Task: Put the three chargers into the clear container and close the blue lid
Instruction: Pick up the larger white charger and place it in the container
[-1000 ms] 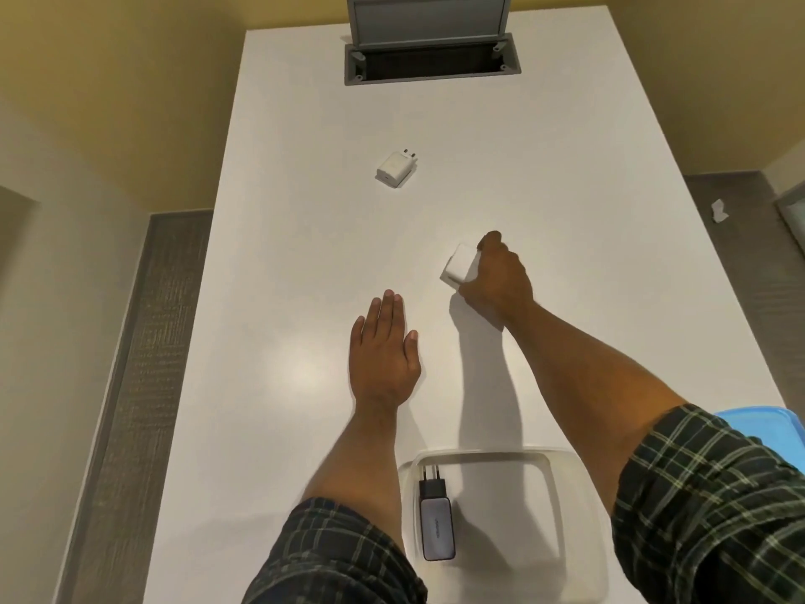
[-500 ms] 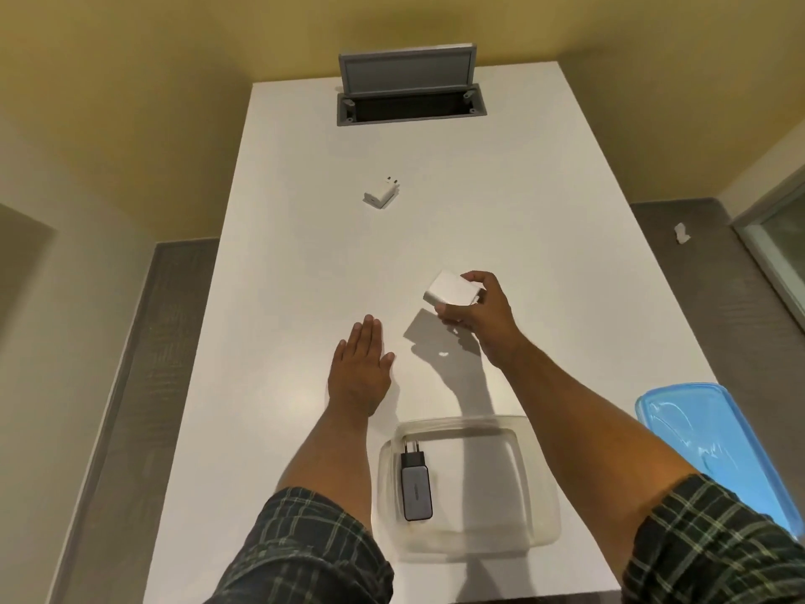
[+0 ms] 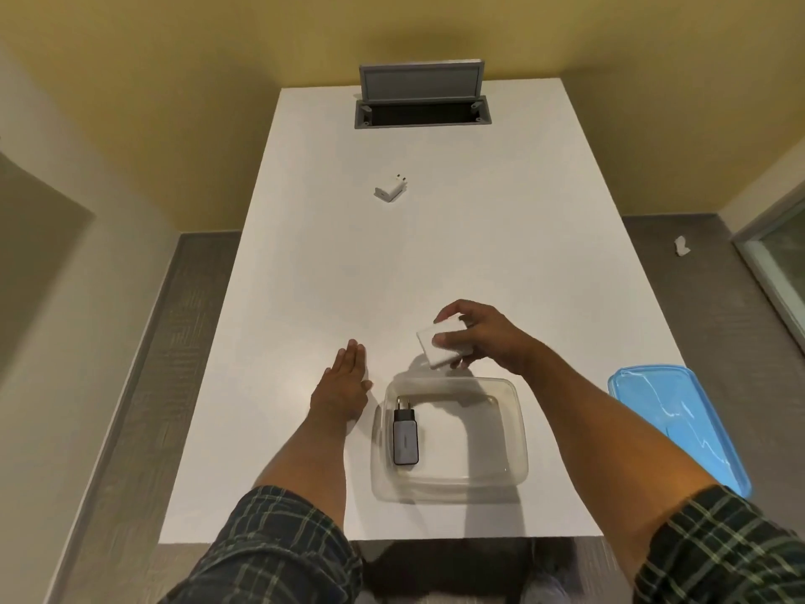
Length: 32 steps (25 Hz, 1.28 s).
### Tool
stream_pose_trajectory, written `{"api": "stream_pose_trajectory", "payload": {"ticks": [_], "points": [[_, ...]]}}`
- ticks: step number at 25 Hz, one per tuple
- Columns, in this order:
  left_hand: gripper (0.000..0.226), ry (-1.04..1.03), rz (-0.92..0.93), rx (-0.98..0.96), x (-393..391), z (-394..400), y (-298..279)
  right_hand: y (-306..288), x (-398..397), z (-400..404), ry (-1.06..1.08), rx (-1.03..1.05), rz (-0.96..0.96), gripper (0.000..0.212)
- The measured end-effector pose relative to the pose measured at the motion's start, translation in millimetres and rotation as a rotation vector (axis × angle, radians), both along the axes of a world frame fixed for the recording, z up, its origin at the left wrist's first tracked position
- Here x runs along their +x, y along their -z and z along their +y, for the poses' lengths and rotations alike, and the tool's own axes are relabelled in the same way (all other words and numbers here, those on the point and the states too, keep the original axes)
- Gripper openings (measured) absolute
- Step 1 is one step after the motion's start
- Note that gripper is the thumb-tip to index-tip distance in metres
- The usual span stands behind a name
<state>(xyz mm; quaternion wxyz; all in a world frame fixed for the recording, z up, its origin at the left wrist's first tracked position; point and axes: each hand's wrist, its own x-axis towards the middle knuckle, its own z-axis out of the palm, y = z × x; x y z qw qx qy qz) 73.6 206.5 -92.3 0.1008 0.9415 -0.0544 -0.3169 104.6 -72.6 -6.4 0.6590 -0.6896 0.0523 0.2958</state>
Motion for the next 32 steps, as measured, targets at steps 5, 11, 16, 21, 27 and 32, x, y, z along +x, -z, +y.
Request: {"api": "stream_pose_trajectory", "payload": {"ticks": [5, 11, 16, 21, 27, 32], "points": [[0.071, 0.013, 0.109, 0.019, -18.5, -0.6, -6.9, -12.2, -18.9, 11.5, -0.478, -0.398, 0.028, 0.046], [0.083, 0.058, 0.137, 0.077, -27.1, -1.1, -12.7, -2.3, -42.7, 32.1, -0.757, -0.697, 0.024, 0.069], [0.092, 0.082, 0.145, 0.092, -23.3, 0.0, -15.6, 15.7, -59.9, 37.4, -0.769, -0.851, -0.066, 0.066], [0.092, 0.064, 0.135, 0.078, -25.3, 0.5, -13.3, 30.0, -67.3, 36.7, -0.745, -0.885, -0.104, 0.064], [0.092, 0.062, 0.140, 0.100, -22.6, -2.2, -12.5, 38.9, -66.9, 36.7, -0.708, -0.877, -0.155, 0.067], [0.092, 0.060, 0.137, 0.099, -23.4, -1.1, -11.6, 42.8, -70.9, 42.0, -0.759, -0.916, -0.241, 0.083]]}}
